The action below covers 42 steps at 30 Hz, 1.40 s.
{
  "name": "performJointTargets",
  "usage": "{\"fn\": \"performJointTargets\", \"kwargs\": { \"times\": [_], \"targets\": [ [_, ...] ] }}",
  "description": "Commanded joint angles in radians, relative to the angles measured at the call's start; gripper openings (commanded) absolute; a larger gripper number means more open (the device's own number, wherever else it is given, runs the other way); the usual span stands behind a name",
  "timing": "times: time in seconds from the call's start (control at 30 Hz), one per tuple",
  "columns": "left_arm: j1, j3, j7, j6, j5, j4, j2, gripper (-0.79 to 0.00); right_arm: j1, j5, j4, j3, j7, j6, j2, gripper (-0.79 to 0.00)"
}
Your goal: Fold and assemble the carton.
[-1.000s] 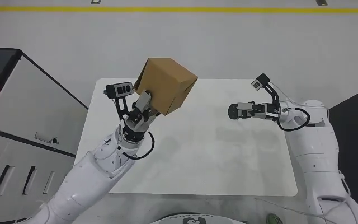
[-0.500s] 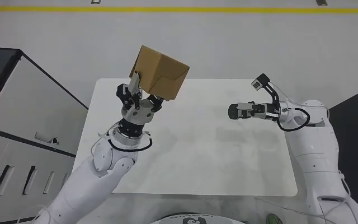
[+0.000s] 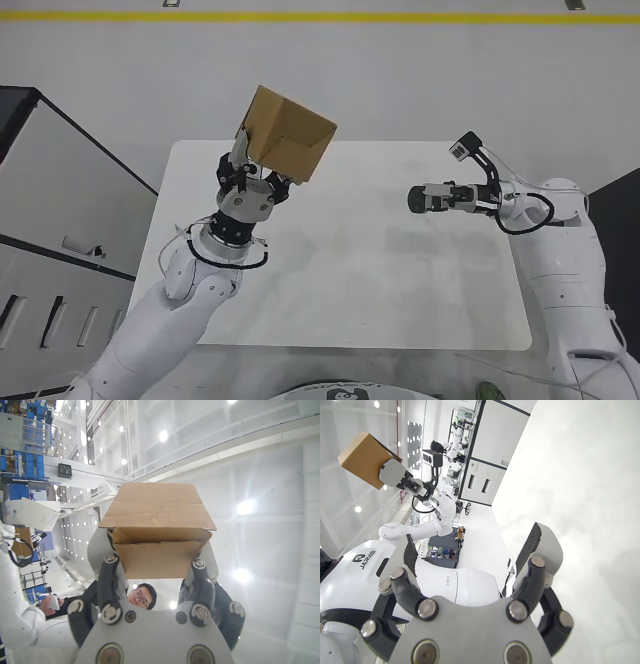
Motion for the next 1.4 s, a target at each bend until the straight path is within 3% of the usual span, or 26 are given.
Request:
{"fn": "performJointTargets", "kwargs": {
  "times": [0.0,0.3,0.37,0.5,0.57,0.73,1.0,1.07,1.37],
  "targets": [
    [-0.002,-0.011,-0.010,-0.020,0.024,0.006,-0.004,-0.785,0.000,0.000,0.000,0.000,0.000,0.000,0.000,0.000],
    [-0.021,-0.053,-0.014,-0.236,0.493,0.053,-0.020,-0.785,0.000,0.000,0.000,0.000,0.000,0.000,0.000,0.000],
    [-0.026,-0.064,0.010,-0.287,0.617,0.062,-0.025,-0.785,0.000,0.000,0.000,0.000,0.000,0.000,0.000,0.000],
    [-0.046,-0.116,0.100,-0.389,1.025,0.086,-0.037,-0.785,0.000,0.000,0.000,0.000,0.000,0.000,0.000,0.000],
    [-0.045,-0.109,0.154,-0.415,1.134,0.079,-0.047,-0.785,0.000,0.000,0.000,0.000,0.000,0.000,0.000,0.000],
    [-0.051,-0.133,0.250,-0.426,1.443,0.064,-0.063,-0.785,0.000,0.000,0.000,0.000,0.000,0.000,0.000,0.000],
    [-0.054,-0.140,0.246,-0.415,1.466,0.060,-0.063,-0.785,0.000,0.000,0.000,0.000,0.000,0.000,0.000,0.000],
    [-0.075,-0.170,0.234,-0.439,1.640,0.014,-0.063,-0.785,0.000,0.000,0.000,0.000,0.000,0.000,0.000,0.000],
    [-0.095,-0.224,0.559,-0.470,2.273,-0.033,-0.087,-0.785,0.000,0.000,0.000,0.000,0.000,0.000,0.000,0.000]
  ]
}}
